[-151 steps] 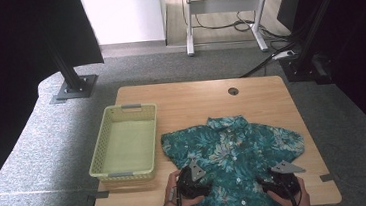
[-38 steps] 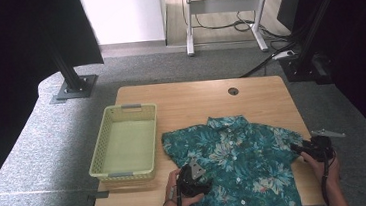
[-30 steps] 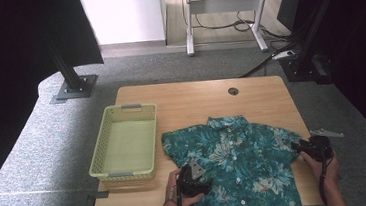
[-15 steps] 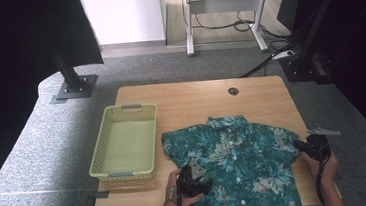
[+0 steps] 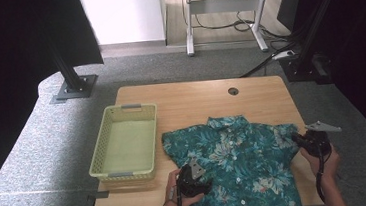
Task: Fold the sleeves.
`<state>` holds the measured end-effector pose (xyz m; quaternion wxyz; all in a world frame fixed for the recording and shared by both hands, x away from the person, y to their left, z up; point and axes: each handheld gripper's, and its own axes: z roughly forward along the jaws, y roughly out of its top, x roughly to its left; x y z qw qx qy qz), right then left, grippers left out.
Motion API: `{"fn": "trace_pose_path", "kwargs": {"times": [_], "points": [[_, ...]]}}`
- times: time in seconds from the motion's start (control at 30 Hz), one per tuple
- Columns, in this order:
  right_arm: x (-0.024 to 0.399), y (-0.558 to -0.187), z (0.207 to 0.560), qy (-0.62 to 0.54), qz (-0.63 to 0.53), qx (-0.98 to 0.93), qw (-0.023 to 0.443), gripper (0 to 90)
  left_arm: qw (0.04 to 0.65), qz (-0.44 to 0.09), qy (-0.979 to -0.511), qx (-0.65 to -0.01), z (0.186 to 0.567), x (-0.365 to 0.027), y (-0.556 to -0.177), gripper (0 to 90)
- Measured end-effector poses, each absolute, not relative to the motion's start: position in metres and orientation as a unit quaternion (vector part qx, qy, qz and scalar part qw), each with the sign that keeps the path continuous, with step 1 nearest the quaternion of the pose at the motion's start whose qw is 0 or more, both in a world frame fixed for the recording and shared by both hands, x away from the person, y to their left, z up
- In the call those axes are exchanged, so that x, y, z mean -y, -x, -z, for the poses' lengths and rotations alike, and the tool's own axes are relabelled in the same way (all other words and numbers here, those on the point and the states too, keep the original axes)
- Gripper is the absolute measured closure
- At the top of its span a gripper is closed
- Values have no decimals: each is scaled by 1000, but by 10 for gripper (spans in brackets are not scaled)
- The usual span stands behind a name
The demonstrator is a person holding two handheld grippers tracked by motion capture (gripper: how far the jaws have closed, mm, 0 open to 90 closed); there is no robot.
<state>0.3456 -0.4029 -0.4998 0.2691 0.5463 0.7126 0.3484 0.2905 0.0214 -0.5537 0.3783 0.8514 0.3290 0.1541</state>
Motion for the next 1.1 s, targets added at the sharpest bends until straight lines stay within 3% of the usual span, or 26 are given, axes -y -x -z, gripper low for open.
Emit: {"fn": "trace_pose_path", "kwargs": {"times": [0.43, 0.87, 1.03, 1.1], "points": [[353, -355, 487, -507, -312, -752, 283, 870, 378, -154, -851, -329, 554, -21, -290, 350], [287, -375, 501, -467, -252, -798, 285, 869, 378, -154, -852, -329, 554, -21, -290, 350], [269, -379, 515, -454, -250, -819, 248, 827, 378, -155, -852, -329, 554, -21, -290, 352], [273, -377, 518, -452, -274, -821, 218, 728, 378, -155, -851, -329, 554, -21, -290, 351]]}}
